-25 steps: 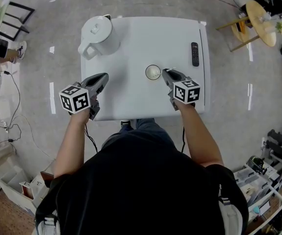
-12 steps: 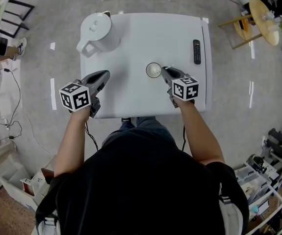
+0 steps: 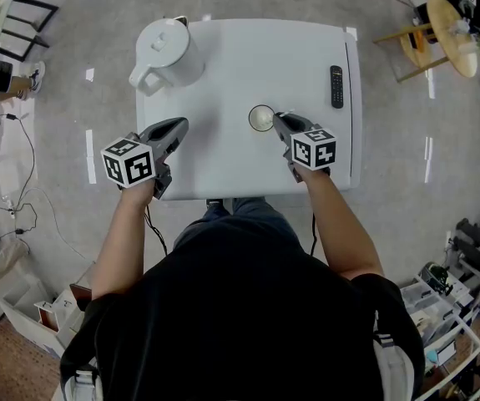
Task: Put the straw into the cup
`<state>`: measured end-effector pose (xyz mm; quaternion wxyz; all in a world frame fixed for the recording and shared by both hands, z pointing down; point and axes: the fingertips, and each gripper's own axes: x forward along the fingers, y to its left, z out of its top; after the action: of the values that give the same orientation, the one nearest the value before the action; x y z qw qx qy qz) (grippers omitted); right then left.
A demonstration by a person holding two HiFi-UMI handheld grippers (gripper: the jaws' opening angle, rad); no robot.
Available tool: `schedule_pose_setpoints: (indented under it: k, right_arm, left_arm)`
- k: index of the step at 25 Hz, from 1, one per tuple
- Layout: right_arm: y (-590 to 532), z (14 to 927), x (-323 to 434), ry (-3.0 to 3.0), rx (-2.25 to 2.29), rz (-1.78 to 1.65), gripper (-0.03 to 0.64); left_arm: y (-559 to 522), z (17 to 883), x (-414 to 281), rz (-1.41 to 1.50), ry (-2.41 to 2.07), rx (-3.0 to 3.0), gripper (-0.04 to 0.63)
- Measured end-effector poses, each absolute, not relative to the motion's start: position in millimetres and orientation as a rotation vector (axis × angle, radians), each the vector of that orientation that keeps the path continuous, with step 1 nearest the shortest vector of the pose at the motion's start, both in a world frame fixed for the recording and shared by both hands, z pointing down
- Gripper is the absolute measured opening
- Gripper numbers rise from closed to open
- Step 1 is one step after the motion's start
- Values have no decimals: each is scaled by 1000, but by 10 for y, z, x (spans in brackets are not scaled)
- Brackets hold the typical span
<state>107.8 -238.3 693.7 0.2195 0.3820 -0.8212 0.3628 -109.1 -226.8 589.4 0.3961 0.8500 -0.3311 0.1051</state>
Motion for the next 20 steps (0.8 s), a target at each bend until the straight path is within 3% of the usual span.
schedule_pose_setpoints:
  k: [20]
  right_arm:
    - [-2418,7037,1051,-2253,1037,1001,54]
  left_arm:
    - [-2305,5968,-1055,257,-811,2131,2]
